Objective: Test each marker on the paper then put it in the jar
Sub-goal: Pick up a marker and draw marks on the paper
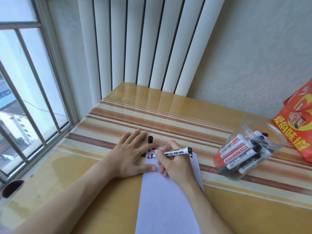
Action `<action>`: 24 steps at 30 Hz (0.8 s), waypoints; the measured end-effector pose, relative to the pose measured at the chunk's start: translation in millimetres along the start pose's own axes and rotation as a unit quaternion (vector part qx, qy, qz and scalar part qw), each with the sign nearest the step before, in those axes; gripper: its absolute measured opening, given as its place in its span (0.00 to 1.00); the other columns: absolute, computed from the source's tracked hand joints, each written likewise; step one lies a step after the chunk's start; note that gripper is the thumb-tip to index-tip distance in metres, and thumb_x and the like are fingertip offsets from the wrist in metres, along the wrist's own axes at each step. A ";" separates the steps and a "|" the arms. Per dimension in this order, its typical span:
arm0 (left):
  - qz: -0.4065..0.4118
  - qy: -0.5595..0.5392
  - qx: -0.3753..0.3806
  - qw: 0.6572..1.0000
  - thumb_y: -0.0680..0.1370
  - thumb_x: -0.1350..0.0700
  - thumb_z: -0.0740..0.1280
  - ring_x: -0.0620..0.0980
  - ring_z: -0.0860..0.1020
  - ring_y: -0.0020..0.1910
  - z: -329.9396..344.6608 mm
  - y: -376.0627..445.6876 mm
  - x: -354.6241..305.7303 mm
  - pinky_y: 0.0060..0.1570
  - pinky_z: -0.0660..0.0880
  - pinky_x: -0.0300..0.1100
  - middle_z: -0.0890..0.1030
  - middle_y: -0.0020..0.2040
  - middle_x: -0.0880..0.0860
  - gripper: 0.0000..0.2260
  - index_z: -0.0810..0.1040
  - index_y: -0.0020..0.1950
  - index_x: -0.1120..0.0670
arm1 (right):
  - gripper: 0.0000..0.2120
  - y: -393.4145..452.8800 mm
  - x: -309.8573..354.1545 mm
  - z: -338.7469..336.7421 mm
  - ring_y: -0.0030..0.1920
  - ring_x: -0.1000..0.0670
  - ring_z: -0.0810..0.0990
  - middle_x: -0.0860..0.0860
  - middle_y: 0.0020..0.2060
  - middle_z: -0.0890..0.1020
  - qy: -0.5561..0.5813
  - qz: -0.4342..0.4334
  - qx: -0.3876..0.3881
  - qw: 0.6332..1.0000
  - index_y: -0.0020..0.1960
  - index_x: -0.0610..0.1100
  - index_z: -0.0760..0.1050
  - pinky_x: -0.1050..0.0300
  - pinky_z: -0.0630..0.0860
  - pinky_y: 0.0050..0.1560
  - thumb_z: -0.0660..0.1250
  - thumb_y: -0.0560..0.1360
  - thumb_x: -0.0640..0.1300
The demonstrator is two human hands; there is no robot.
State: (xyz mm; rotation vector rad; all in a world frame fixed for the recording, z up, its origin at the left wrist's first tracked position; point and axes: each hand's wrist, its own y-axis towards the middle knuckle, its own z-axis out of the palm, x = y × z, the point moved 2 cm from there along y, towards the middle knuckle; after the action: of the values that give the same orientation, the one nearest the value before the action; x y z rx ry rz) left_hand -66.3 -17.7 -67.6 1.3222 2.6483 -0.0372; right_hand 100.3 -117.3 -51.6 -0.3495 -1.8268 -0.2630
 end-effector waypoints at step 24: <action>0.029 -0.172 -0.093 0.980 0.81 0.31 0.51 0.34 0.57 0.78 -11.0 -1.2 1.0 0.77 0.57 0.51 0.69 0.77 0.43 0.28 0.66 0.78 0.40 | 0.10 -0.2 2.7 -7.6 0.27 0.45 0.77 0.45 0.31 0.80 0.034 -0.008 0.002 0.999 0.45 0.40 0.71 0.57 0.69 0.25 0.71 0.80 0.42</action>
State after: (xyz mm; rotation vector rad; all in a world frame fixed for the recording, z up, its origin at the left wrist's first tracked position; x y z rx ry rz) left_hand -69.5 -16.5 -57.0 1.2074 2.2642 -0.0082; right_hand 106.3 -119.9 -46.9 -0.3193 -1.7637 -0.2785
